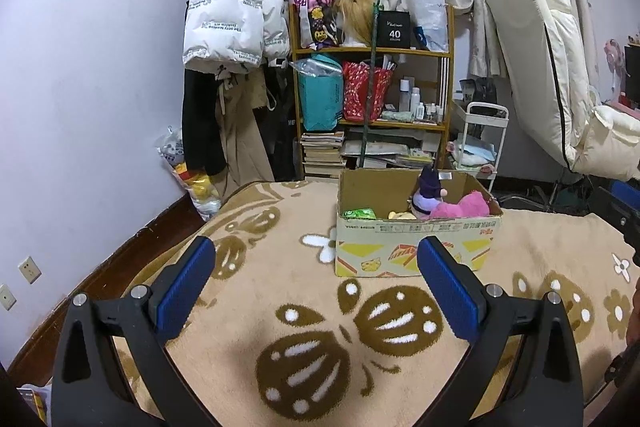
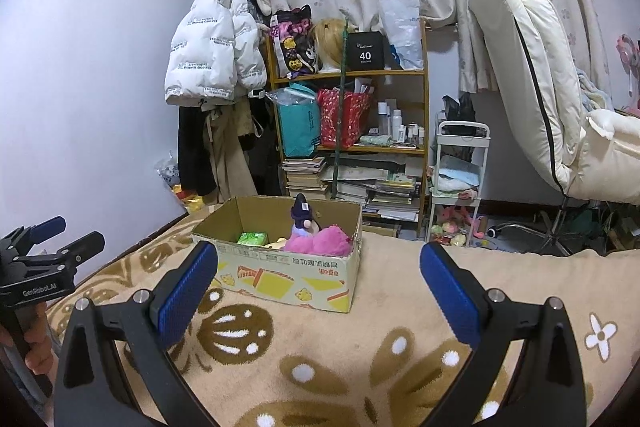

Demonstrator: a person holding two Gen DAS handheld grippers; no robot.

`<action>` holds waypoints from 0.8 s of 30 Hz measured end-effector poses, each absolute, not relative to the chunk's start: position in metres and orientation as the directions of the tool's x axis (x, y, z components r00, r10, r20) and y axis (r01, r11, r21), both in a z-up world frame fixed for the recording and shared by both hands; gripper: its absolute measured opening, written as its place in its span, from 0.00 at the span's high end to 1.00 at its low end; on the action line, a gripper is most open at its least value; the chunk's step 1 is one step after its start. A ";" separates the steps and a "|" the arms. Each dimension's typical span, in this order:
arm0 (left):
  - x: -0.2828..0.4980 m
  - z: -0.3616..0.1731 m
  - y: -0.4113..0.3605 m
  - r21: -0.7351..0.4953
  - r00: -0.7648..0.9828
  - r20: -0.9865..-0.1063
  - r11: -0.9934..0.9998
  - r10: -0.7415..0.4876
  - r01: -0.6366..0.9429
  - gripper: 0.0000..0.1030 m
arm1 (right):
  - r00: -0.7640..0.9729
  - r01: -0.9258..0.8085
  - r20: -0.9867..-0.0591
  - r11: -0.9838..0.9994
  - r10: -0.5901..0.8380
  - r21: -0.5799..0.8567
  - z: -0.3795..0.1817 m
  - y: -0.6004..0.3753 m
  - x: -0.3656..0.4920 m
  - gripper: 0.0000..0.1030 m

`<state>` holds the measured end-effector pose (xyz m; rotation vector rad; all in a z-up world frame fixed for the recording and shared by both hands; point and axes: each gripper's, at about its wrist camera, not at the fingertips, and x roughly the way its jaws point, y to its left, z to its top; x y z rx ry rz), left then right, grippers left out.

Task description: Organize soft objects

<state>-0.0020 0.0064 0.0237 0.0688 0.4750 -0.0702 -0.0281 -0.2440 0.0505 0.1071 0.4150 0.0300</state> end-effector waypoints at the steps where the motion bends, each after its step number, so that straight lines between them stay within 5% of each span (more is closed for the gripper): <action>1: -0.001 0.023 0.006 0.048 0.885 -0.464 0.996 -0.050 0.081 0.03 | 0.915 -0.007 -0.401 0.994 0.051 0.111 0.050 -0.243 -0.028 0.00; 24: 0.002 0.019 0.001 0.030 0.872 -0.485 0.994 -0.074 0.101 0.03 | 0.907 -0.018 -0.416 0.992 0.068 0.124 0.036 -0.243 -0.024 0.00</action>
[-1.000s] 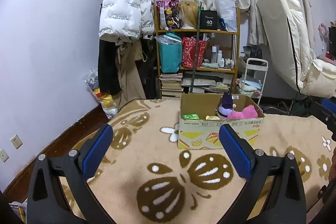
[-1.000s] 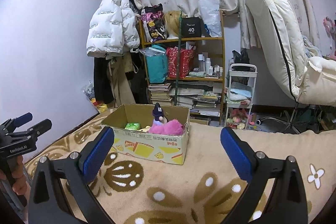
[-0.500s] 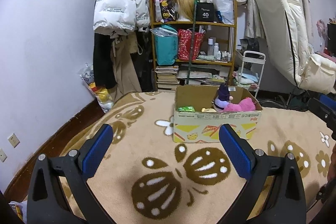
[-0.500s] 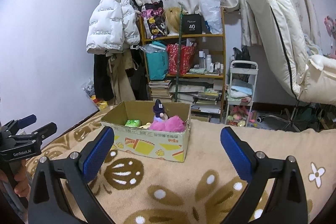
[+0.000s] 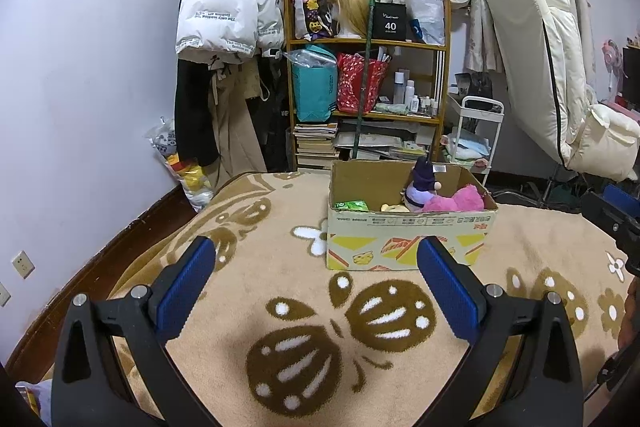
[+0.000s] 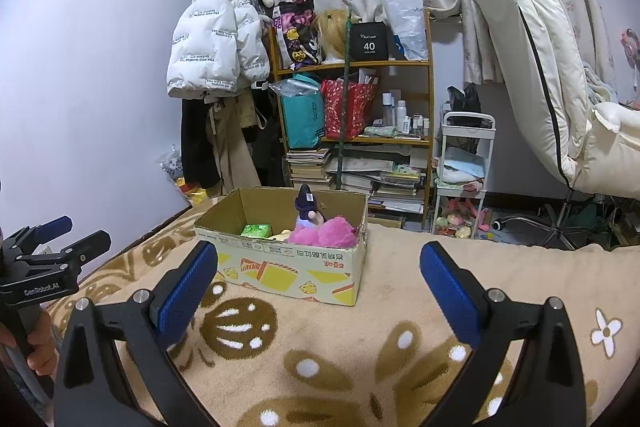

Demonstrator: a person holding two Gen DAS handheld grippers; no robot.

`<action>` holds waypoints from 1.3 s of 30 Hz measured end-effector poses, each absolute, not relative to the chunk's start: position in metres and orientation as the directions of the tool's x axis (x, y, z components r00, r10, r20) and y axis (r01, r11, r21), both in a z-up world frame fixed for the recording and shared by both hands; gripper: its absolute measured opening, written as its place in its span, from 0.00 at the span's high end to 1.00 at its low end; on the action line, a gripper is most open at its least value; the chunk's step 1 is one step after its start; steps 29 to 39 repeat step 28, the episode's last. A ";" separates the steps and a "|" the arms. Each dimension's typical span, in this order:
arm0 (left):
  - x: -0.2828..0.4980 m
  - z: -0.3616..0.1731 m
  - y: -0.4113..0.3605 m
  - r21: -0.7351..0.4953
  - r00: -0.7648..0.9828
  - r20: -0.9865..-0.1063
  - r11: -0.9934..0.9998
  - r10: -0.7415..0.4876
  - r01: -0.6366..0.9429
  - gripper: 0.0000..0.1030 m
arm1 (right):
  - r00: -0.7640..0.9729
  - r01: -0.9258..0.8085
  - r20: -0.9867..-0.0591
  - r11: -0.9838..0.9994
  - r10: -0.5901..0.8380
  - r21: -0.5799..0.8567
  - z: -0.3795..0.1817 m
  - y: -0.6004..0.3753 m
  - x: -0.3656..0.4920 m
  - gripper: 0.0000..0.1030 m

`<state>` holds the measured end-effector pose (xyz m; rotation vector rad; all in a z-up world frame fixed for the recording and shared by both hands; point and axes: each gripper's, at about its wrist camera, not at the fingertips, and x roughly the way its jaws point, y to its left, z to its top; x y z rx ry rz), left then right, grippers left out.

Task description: Organize soft objects

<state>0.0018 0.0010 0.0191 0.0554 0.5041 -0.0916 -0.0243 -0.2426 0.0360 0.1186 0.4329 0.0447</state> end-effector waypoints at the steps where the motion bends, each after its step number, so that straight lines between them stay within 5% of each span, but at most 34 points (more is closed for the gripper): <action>1: 0.002 0.019 0.000 0.031 0.872 -0.485 0.995 -0.072 0.099 0.03 | 0.907 -0.017 -0.416 0.992 0.068 0.124 0.035 -0.243 -0.024 0.00; 39: 0.002 0.014 -0.001 0.033 0.868 -0.492 0.995 -0.067 0.096 0.03 | 0.906 -0.020 -0.418 0.992 0.070 0.123 0.038 -0.246 -0.024 0.00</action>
